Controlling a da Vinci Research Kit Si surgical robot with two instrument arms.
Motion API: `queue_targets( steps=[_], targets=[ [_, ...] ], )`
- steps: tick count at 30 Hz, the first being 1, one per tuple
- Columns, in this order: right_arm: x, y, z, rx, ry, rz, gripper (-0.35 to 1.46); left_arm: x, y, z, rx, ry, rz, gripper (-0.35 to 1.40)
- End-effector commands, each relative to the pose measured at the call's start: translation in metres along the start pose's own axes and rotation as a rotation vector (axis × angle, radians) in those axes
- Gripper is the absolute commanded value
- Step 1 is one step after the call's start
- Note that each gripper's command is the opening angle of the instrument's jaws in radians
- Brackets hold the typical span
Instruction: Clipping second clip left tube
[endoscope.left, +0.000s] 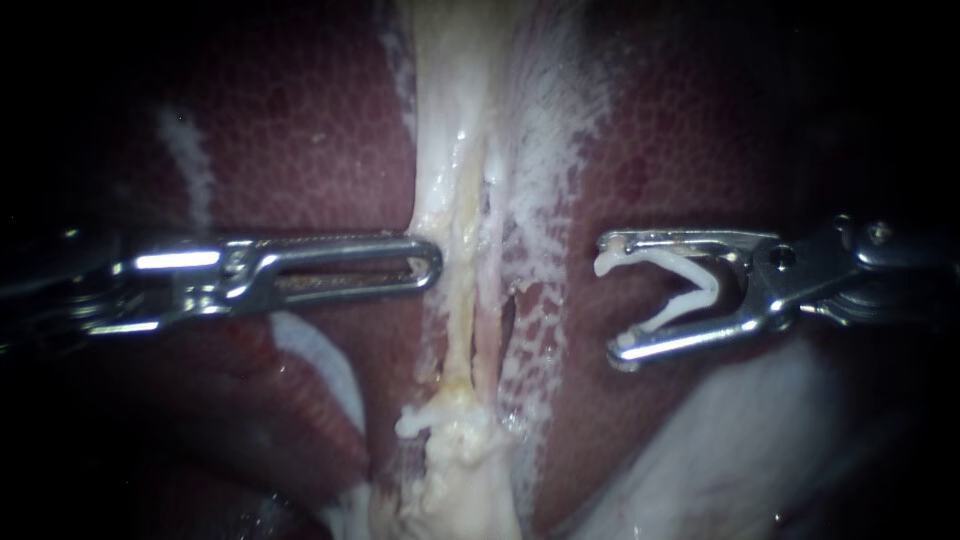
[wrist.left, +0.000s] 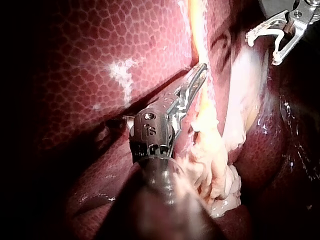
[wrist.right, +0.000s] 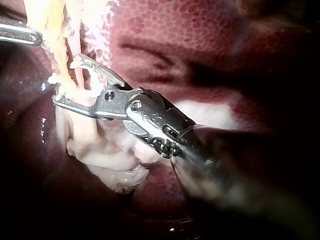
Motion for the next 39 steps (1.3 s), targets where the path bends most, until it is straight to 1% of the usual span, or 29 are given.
queue_targets(
  steps=[1, 4, 7, 9, 13, 17, 21, 24, 29, 32, 36, 39],
  targets=[
    [-0.0001, -0.0001, 0.0, 0.002, 0.0, 0.0, 0.6, 0.0, 0.0, 0.0, 0.001, 0.0, 0.0, -0.35],
    [-0.0004, -0.0002, 0.0002, 0.001, 0.0, -0.003, 0.6, -0.0001, -0.0001, -0.0002, 0.001, 0.001, -0.001, -0.35],
    [-0.0011, -0.0004, 0.0011, 0.005, 0.001, 0.039, 0.6, -0.0006, -0.0004, -0.0006, 0.003, 0.002, -0.003, -0.35],
    [-0.0018, -0.0005, 0.0022, 0.015, 0.002, 0.064, 0.6, -0.0011, -0.0006, -0.001, 0.005, 0.003, -0.006, -0.35],
    [-0.0037, -0.0006, 0.005, 0.032, 0.005, 0.108, 0.6, -0.0021, -0.0011, -0.0019, 0.009, 0.006, -0.012, -0.35],
    [-0.0058, -0.0005, 0.0083, 0.05, -0.015, 0.122, 0.6, -0.0032, -0.0018, -0.0032, 0.012, 0.012, -0.018, -0.35],
    [-0.0078, 0.0, 0.0111, 0.065, -0.032, 0.137, 0.6, -0.0044, -0.0026, -0.0043, 0.014, 0.001, -0.025, -0.35],
    [-0.0088, 0.0005, 0.0126, 0.071, -0.04, 0.142, 0.6, -0.0049, -0.0031, -0.0049, 0.015, -0.004, -0.034, -0.35],
    [-0.0099, 0.0013, 0.0144, 0.078, -0.057, 0.141, 0.59, -0.0054, -0.0033, -0.0056, 0.017, -0.008, -0.036, -0.35],
    [-0.0103, 0.0014, 0.0151, 0.086, -0.061, 0.146, 0.59, -0.0054, -0.0033, -0.0058, 0.018, -0.008, -0.031, -0.35],
    [-0.0106, 0.0015, 0.0162, 0.098, -0.063, 0.145, 0.58, -0.0054, -0.0034, -0.0058, 0.017, -0.008, -0.031, -0.35],
    [-0.0105, 0.0015, 0.017, 0.103, -0.064, 0.143, 0.58, -0.0054, -0.0034, -0.0058, 0.017, -0.008, -0.031, -0.35]
  ],
)
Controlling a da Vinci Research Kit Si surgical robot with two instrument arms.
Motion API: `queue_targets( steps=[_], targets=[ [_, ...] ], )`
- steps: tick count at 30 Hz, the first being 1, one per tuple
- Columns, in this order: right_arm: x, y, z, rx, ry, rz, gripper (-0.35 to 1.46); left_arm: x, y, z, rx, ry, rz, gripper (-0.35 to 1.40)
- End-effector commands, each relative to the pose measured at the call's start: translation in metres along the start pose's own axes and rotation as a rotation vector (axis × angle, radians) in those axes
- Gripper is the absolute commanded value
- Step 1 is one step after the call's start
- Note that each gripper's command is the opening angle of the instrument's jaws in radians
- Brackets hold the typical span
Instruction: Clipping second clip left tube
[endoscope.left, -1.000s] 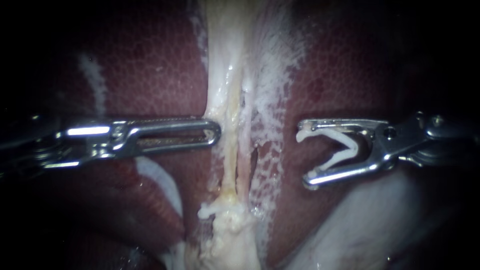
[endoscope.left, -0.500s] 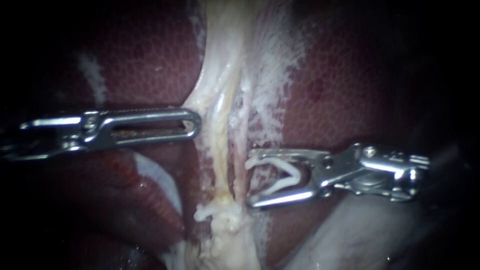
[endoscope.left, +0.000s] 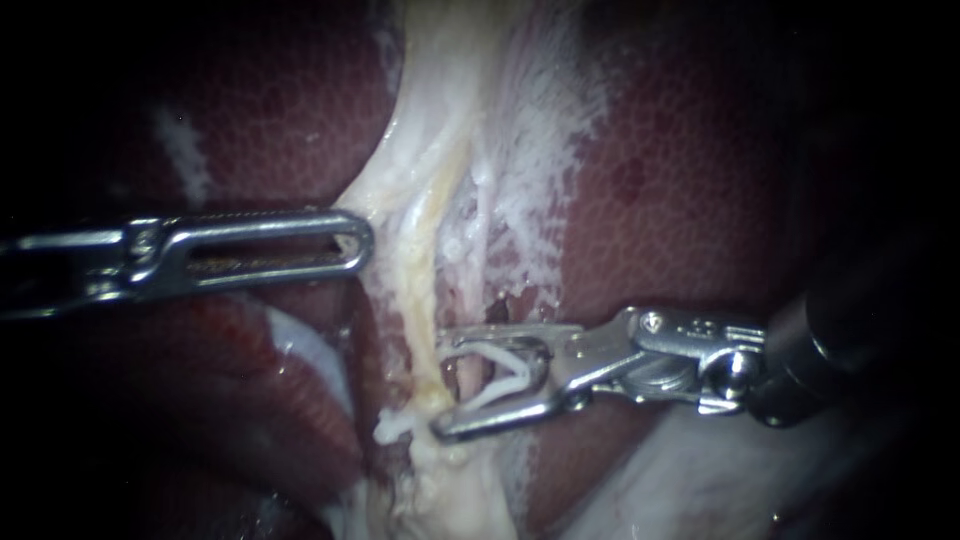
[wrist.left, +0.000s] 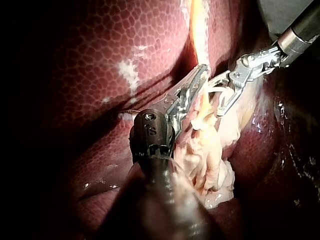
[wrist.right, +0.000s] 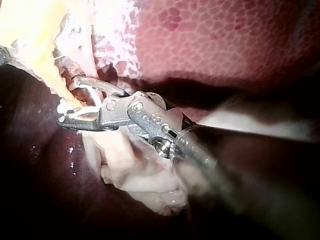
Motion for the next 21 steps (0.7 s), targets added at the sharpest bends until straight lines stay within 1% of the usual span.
queue_targets(
  steps=[1, 3, 8, 13, 17, 21],
  targets=[
    [0.0001, -0.0001, 0.0003, 0.003, -0.001, -0.001, 0.58, 0.0, 0.0001, 0.0, 0.0, 0.0, 0.001, -0.35],
    [0.0004, -0.0002, 0.0005, 0.007, -0.001, -0.002, 0.58, 0.0, 0.0002, 0.0, -0.002, -0.001, 0.001, -0.35],
    [0.0012, -0.001, 0.0009, 0.041, -0.007, -0.003, 0.57, 0.0001, 0.0012, 0.0, -0.008, -0.003, 0.001, -0.35],
    [0.0019, -0.0011, 0.0013, 0.067, -0.012, -0.004, 0.56, 0.0002, 0.002, 0.0001, -0.013, -0.005, 0.001, -0.35],
    [0.0021, -0.0012, 0.0028, 0.072, -0.013, 0.015, 0.56, 0.0003, 0.0022, 0.0001, -0.015, -0.006, 0.001, -0.35],
    [0.002, -0.0009, 0.0046, 0.095, -0.02, 0.027, 0.54, 0.0003, 0.0022, 0.0001, -0.016, -0.006, 0.001, -0.35]
  ],
)
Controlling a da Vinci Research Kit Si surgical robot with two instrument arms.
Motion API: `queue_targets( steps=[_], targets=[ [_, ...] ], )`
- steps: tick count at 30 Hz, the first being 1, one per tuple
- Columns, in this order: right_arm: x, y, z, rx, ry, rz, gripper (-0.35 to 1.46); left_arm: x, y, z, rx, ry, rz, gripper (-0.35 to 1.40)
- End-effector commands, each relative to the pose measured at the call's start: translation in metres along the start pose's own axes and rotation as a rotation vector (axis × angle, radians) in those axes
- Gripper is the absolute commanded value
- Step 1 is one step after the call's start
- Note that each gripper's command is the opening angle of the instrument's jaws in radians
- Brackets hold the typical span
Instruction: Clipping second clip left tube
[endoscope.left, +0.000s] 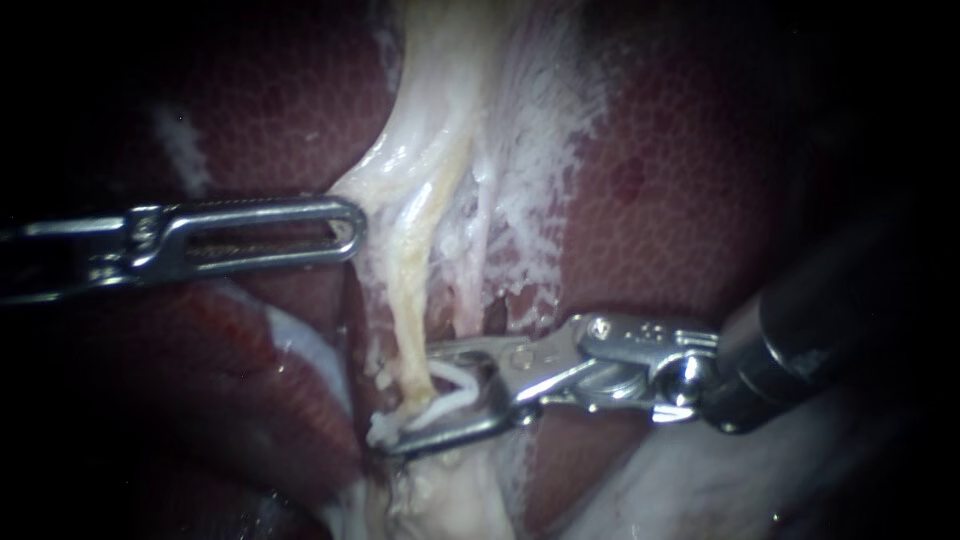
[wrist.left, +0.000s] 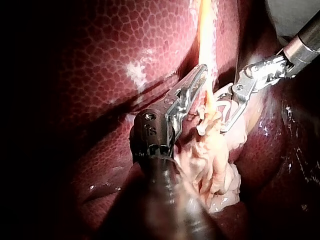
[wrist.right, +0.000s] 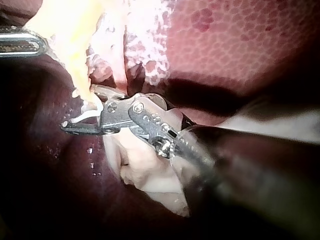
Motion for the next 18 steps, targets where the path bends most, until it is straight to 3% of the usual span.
queue_targets(
  steps=[1, 10, 18],
  targets=[
    [-0.0002, 0.0001, 0.0004, 0.006, -0.002, 0.003, 0.53, 0.0, -0.0001, 0.0, -0.001, 0.0, 0.0, -0.35],
    [-0.0018, 0.0014, 0.0018, 0.022, -0.021, 0.016, 0.51, 0.0, -0.0003, -0.0001, -0.002, -0.001, 0.0, -0.35],
    [-0.0018, 0.0016, 0.0014, 0.021, -0.027, 0.024, 0.49, 0.0, -0.0004, -0.0001, -0.002, -0.001, 0.0, -0.35]
  ],
)
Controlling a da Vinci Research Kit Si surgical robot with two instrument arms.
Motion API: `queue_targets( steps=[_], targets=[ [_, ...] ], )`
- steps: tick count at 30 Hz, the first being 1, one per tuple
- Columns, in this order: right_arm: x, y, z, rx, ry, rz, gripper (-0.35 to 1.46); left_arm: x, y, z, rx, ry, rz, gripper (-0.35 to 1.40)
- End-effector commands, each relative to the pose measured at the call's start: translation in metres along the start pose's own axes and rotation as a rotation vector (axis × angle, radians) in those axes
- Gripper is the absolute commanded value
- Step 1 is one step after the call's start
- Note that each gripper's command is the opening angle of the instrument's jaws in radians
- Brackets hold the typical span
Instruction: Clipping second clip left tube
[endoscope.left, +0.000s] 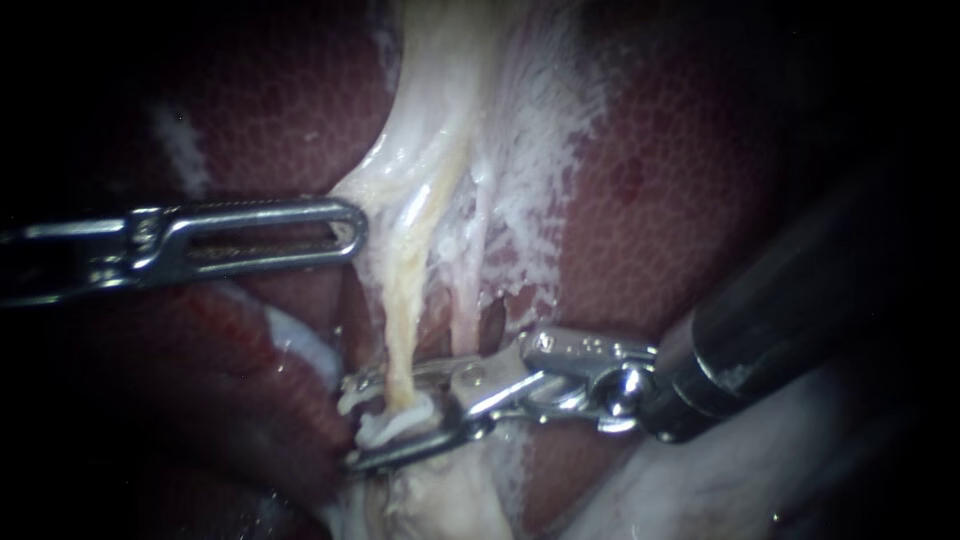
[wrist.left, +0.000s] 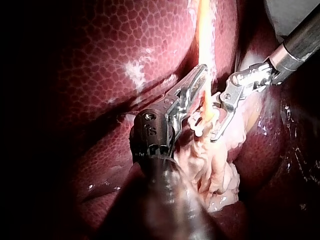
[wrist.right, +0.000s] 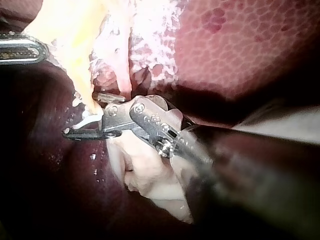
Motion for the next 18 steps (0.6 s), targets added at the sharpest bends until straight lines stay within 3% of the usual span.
queue_targets(
  steps=[1, 3, 5, 6, 9, 18],
  targets=[
    [0.0001, -0.0001, 0.0001, 0.0, 0.001, 0.013, 0.47, 0.0, 0.0, 0.0, 0.0, 0.0, 0.0, -0.35],
    [0.0001, -0.0001, 0.0, 0.0, 0.002, 0.043, 0.43, 0.0, 0.0, 0.0, 0.0, 0.0, 0.0, -0.35],
    [0.0001, -0.0001, 0.0, 0.0, 0.004, 0.096, 0.27, 0.0, 0.0, 0.0, 0.0, 0.0, 0.0, -0.35],
    [0.0001, -0.0001, -0.0001, -0.001, 0.003, 0.161, 0.11, 0.0, 0.0, 0.0, 0.0, 0.0, 0.0, -0.35],
    [0.0004, 0.0001, -0.0003, -0.03, -0.012, 0.194, -0.34, 0.0, 0.0, 0.0, 0.0, 0.0, 0.0, -0.35],
    [0.0006, 0.0009, -0.001, -0.067, -0.011, 0.199, -0.35, 0.0, 0.0, 0.0, 0.0, 0.0, 0.0, -0.35]
  ],
)
